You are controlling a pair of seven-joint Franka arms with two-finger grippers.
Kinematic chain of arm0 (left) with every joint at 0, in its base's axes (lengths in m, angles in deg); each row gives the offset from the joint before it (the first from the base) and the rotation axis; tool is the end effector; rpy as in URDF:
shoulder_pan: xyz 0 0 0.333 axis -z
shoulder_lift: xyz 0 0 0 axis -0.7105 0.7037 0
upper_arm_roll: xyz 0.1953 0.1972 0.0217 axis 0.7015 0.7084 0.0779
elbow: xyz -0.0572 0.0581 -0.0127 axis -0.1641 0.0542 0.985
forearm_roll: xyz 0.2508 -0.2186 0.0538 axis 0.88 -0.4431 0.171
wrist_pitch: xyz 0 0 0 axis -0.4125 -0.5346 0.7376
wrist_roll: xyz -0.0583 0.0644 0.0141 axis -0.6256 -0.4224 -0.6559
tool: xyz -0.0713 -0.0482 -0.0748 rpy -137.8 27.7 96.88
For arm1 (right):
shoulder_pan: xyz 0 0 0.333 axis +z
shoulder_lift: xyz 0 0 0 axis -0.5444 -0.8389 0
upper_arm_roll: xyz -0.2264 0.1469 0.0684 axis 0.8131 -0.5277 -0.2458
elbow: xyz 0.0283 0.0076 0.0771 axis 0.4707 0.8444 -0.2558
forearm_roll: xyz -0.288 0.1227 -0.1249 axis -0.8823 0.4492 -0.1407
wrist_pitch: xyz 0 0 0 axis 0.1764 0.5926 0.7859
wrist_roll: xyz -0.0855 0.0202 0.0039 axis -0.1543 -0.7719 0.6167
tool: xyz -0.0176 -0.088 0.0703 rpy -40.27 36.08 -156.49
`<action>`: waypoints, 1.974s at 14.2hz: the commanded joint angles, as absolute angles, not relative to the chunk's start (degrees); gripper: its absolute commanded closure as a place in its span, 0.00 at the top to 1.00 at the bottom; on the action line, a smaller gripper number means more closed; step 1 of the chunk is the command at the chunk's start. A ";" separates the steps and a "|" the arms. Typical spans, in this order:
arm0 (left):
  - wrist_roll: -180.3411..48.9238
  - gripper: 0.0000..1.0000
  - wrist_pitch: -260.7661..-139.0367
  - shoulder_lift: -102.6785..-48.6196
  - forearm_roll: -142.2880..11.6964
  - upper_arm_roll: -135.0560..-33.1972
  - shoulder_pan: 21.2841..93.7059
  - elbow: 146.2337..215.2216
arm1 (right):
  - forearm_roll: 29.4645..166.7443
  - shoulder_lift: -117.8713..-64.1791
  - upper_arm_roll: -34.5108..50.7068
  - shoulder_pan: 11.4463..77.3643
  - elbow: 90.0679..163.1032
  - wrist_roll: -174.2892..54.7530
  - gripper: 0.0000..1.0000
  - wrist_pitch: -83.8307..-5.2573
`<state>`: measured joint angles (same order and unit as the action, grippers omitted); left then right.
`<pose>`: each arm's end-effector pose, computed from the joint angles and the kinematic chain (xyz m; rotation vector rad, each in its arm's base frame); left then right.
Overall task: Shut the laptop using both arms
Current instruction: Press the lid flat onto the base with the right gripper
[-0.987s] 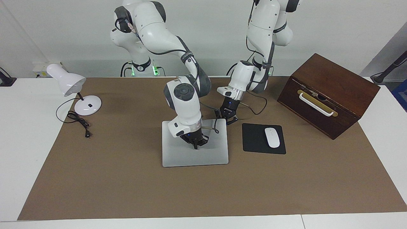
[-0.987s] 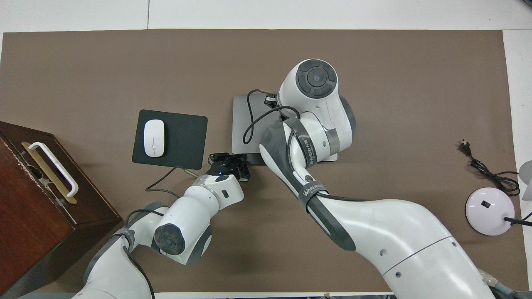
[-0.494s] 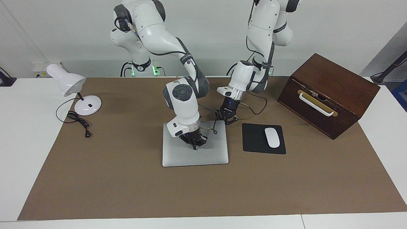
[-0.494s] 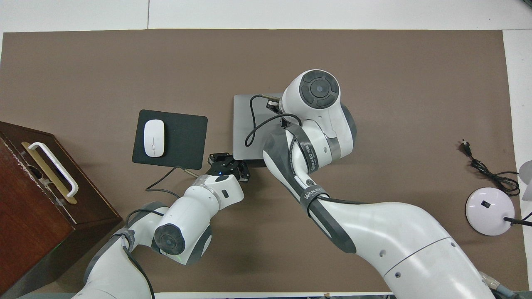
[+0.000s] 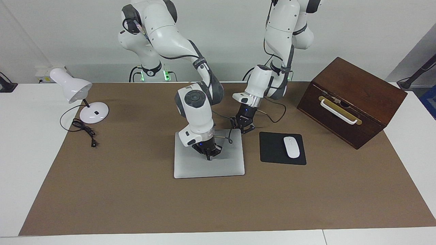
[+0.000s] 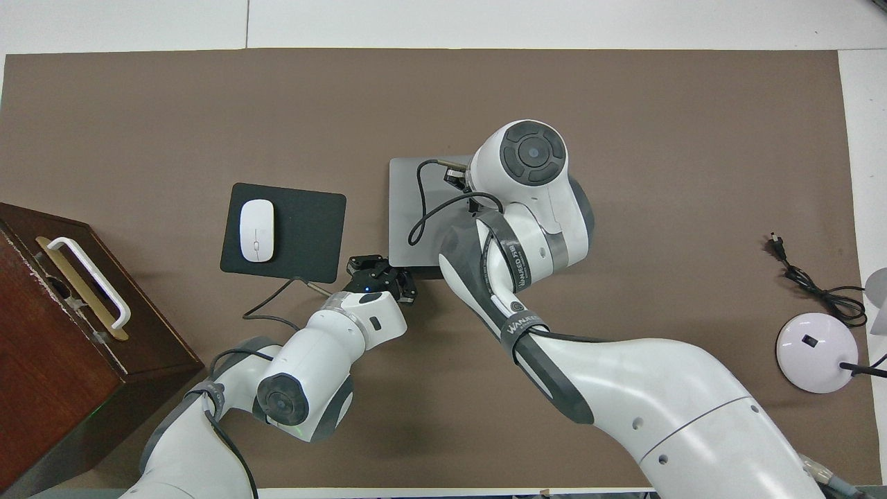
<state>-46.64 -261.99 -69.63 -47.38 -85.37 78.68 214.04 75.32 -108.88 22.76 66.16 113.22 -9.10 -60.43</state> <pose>0.4001 -0.2890 0.2784 2.6271 -0.7748 0.9932 0.5752 0.2942 0.3164 -2.9574 0.5250 -0.1902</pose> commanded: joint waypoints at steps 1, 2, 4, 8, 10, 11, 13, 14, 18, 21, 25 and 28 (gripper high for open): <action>-46.84 0.00 -262.26 -65.93 -47.63 -85.14 80.70 212.95 | 76.48 -107.76 22.15 66.12 116.44 -8.70 0.00 -62.65; -46.92 0.00 -262.35 -65.93 -47.63 -85.23 80.61 213.03 | 76.48 -107.76 22.15 66.12 116.44 -8.53 0.00 -62.65; -47.01 0.00 -262.26 -65.93 -47.63 -85.14 80.61 213.03 | 76.39 -107.68 22.15 66.12 116.00 -8.35 0.00 -62.21; -47.01 0.00 -262.26 -65.85 -47.72 -85.14 80.52 213.03 | 76.30 -107.41 22.15 65.33 110.74 -9.32 0.00 -53.19; -47.01 0.00 -262.17 -65.93 -47.72 -85.14 80.43 213.03 | 76.30 -107.06 22.15 65.24 109.41 -9.41 0.00 -50.53; -47.01 0.00 -262.17 -65.93 -47.72 -85.14 80.35 213.12 | 76.30 -106.71 22.15 65.15 109.14 -9.32 0.00 -50.26; -47.36 0.00 -262.17 -65.93 -47.72 -85.14 80.26 213.03 | 76.13 -106.45 22.24 65.06 108.44 -9.75 0.00 -48.60; -47.54 0.00 -262.17 -65.93 -47.63 -85.23 80.17 213.03 | 76.13 -106.36 22.42 64.71 107.39 -11.24 0.00 -47.11; -49.74 0.00 -261.82 -67.42 -47.72 -85.32 79.91 213.03 | 75.08 -104.34 22.86 61.47 102.48 -18.17 0.00 -38.59; -51.14 0.00 -261.38 -68.04 -47.72 -85.32 79.65 213.03 | 73.85 -102.06 23.29 59.18 100.01 -23.72 0.00 -31.56; -52.72 0.00 -256.12 -71.81 -47.72 -85.41 79.12 213.12 | 68.49 -99.42 23.30 58.56 99.39 -27.77 0.00 -30.13; -52.99 0.00 -253.21 -73.75 -47.72 -85.41 79.12 213.21 | 67.60 -98.98 23.47 58.38 99.04 -30.49 0.00 -30.13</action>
<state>-52.17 -256.30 -71.37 -47.38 -85.60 78.70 212.92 68.49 -99.38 23.61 58.83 99.45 -27.82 -30.78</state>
